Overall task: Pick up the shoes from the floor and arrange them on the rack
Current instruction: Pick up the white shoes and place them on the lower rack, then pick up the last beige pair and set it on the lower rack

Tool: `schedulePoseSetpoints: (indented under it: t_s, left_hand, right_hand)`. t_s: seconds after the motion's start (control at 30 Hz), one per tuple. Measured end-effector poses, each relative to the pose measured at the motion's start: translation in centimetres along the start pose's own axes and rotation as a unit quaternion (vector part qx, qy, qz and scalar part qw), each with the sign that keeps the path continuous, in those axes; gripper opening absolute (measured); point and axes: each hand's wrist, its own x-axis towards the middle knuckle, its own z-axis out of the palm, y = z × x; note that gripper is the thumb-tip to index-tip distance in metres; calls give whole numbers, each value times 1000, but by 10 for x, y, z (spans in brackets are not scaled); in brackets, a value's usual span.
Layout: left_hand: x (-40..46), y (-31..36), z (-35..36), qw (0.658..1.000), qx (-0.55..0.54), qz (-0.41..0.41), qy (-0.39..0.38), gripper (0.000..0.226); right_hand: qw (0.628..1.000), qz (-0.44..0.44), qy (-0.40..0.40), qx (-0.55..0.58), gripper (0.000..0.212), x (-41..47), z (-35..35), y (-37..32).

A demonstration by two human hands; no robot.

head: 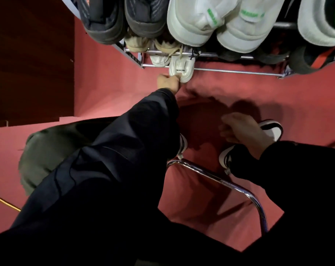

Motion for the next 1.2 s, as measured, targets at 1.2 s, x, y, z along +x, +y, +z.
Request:
schedulePoseSetpoints:
  t_s: [1.2]
  left_hand:
    - [-173,25,36,974,155,-1,-166,21]
  right_hand:
    - [994,-94,44,27,21,-22,-54,-25]
